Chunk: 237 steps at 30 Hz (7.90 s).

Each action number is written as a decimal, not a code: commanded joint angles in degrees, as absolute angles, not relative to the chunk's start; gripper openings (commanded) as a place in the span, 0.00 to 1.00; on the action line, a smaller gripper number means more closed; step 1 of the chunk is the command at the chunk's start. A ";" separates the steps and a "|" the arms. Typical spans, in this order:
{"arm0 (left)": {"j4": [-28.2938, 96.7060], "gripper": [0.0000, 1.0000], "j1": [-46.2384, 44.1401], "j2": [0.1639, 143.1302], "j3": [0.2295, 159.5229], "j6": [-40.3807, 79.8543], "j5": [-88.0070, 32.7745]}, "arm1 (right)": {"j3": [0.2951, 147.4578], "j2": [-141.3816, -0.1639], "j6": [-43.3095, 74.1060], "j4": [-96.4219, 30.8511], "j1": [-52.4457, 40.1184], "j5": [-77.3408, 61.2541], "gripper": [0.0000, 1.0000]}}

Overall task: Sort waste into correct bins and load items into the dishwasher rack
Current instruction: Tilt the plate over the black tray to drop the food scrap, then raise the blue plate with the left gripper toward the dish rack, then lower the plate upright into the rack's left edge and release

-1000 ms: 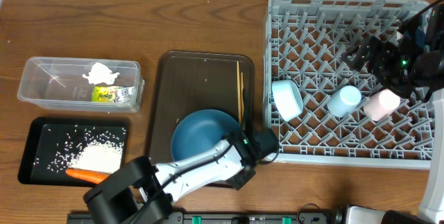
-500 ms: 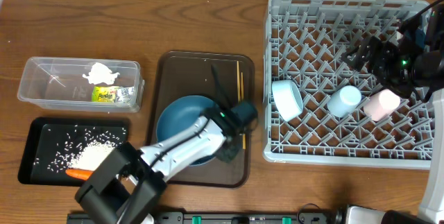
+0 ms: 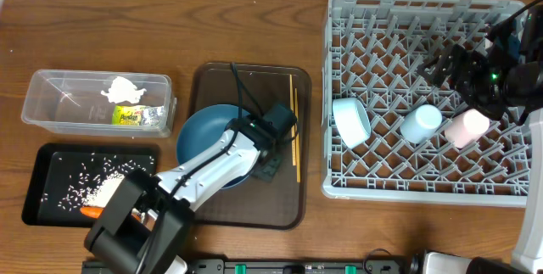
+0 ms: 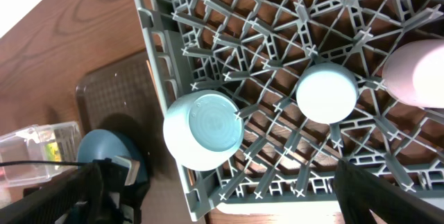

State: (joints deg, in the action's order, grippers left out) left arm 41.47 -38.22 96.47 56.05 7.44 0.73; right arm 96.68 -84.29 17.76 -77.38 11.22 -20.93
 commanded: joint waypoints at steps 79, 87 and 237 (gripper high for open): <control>45.91 0.06 75.00 60.66 45.71 -8.78 -90.13 | 96.84 -84.33 14.72 -77.65 11.18 -20.80 0.99; 36.80 0.06 59.46 54.65 49.23 -2.94 -89.73 | 96.84 -84.33 14.72 -77.52 11.18 -20.80 0.99; -42.44 0.39 -23.11 123.90 74.02 45.41 -45.78 | 96.82 -84.33 21.17 -75.66 16.71 -8.34 0.99</control>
